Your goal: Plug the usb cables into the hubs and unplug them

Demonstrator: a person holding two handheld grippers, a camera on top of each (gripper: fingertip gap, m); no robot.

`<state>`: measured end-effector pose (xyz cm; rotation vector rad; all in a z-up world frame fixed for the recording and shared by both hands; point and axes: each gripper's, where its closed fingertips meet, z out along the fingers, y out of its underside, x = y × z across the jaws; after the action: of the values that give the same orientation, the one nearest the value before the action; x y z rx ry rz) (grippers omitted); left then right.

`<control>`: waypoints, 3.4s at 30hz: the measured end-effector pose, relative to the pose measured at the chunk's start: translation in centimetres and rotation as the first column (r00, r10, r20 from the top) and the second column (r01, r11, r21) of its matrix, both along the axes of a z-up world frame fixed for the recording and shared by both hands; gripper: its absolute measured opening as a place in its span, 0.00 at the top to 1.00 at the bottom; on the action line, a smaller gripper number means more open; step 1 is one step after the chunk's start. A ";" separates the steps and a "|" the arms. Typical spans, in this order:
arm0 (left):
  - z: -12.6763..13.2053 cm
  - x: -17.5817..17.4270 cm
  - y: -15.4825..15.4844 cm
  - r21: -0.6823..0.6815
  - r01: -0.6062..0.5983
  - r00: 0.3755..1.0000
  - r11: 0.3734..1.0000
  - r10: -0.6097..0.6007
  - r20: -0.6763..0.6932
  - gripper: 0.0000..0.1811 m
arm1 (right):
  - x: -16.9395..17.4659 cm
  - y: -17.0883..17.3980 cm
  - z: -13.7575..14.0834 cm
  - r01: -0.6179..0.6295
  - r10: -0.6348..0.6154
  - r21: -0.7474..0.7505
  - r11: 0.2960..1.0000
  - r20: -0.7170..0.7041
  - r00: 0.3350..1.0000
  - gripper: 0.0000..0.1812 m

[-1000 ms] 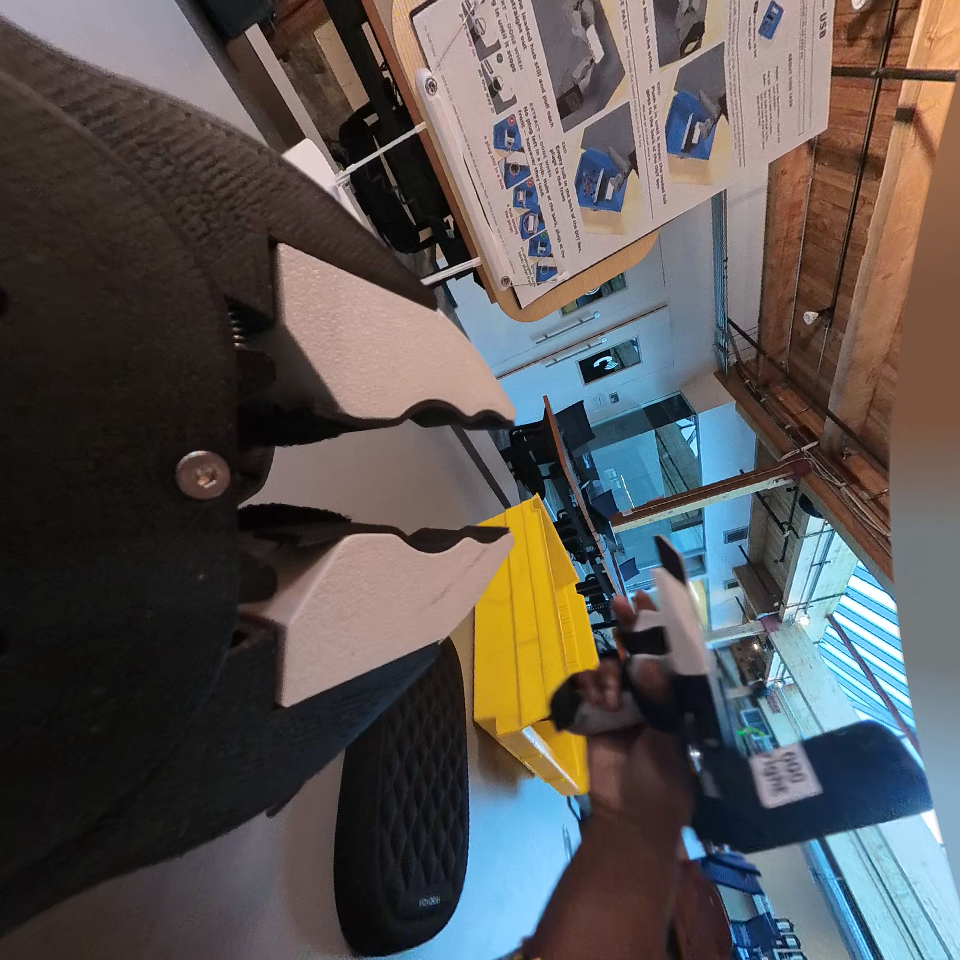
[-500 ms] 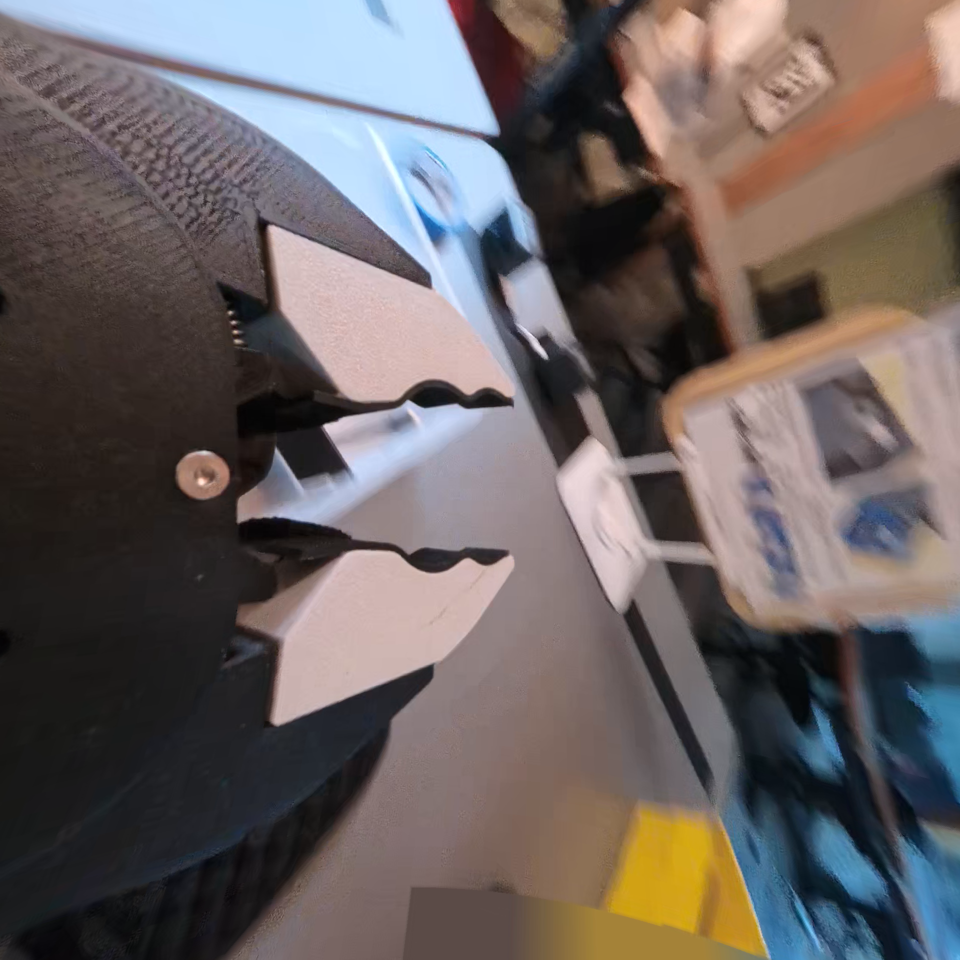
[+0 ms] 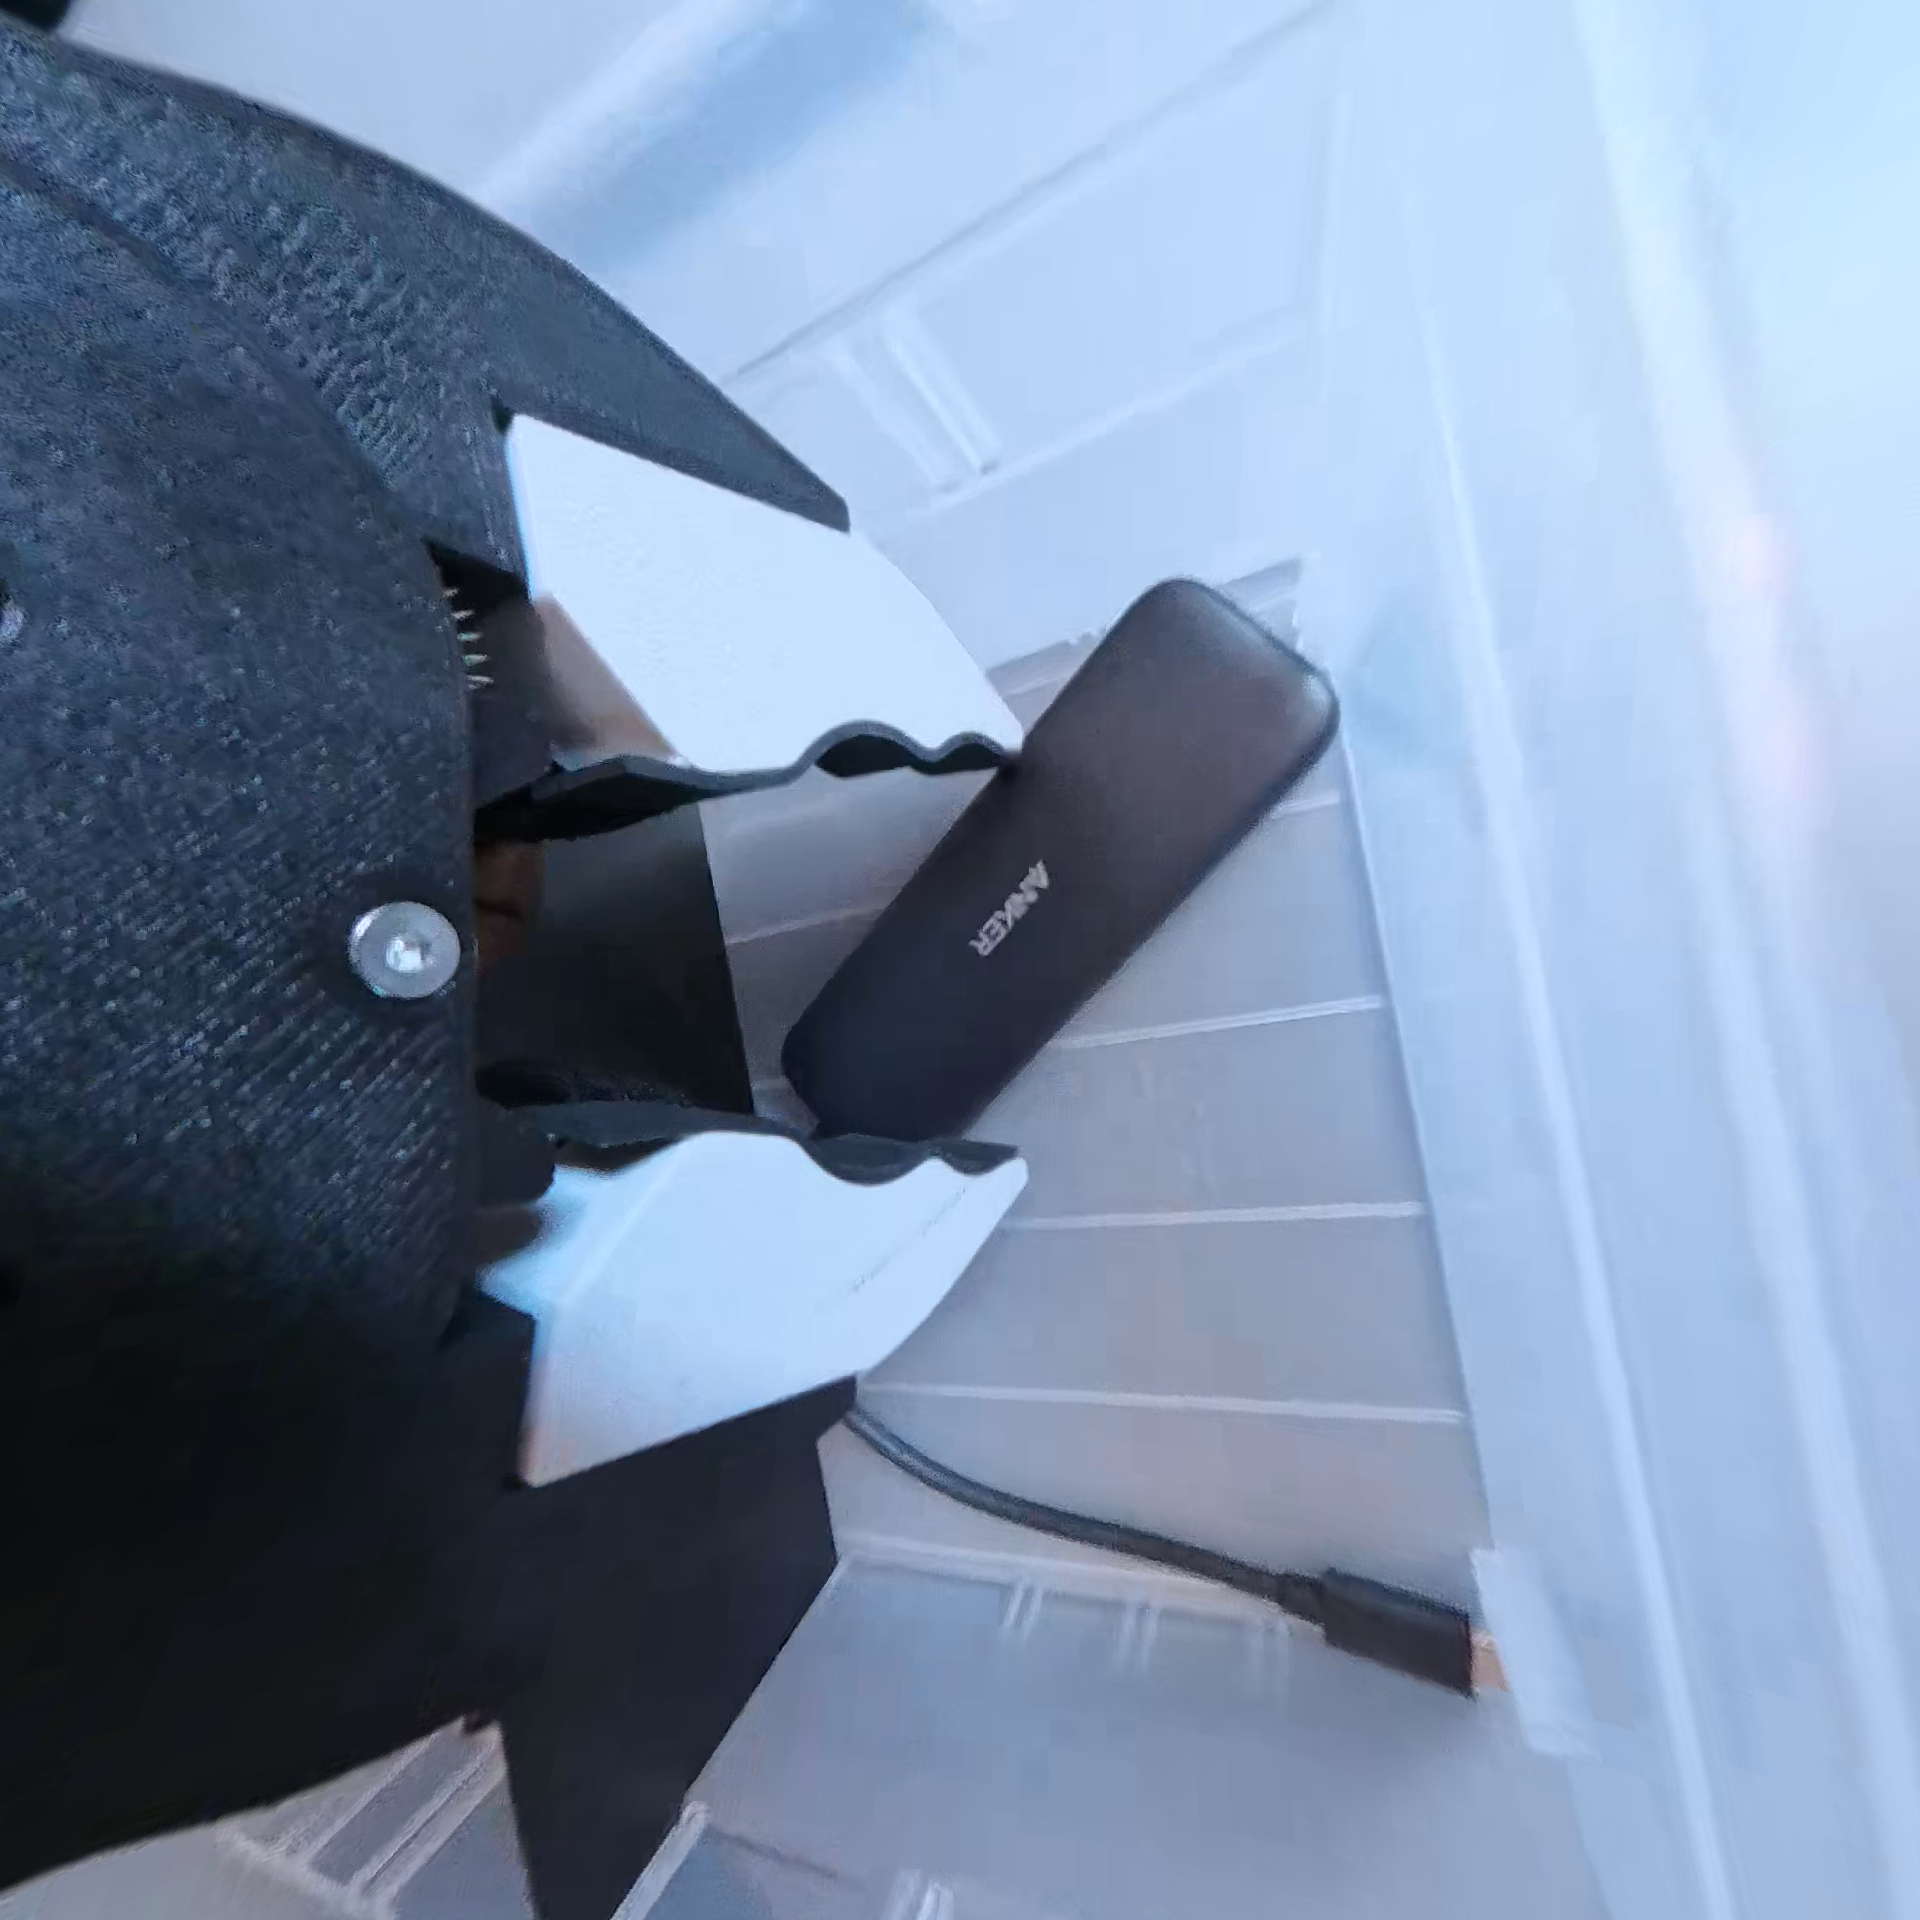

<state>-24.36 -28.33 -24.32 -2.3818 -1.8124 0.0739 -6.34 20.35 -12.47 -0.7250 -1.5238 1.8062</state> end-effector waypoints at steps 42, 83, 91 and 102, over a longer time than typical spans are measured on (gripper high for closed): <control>16.4 2.4 2.8 0.167 0.076 0.595 0.983 0.090 -0.798 1.00 | -0.1 0.3 0.0 0.038 -0.038 0.023 0.999 -0.015 0.999 0.67; 16.5 1.0 3.7 0.209 0.060 0.614 0.976 0.129 -0.778 0.74 | -0.1 -0.1 -0.3 0.056 -0.053 0.092 0.994 -0.040 0.998 0.68; 24.6 5.9 11.3 0.021 0.313 0.151 0.950 -0.028 -0.988 0.75 | -0.1 -0.5 -0.5 0.055 -0.049 0.125 0.991 -0.051 0.998 0.68; 23.9 15.8 28.4 -0.812 -0.006 -0.478 0.583 -0.715 -0.510 0.75 | 4.0 -6.9 5.3 -0.223 0.245 0.134 0.966 -0.184 0.952 0.68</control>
<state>-8.59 0.08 -0.38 -1.5637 0.2594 1.9250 -2.38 13.46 -7.16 -0.3079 -1.6141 1.8827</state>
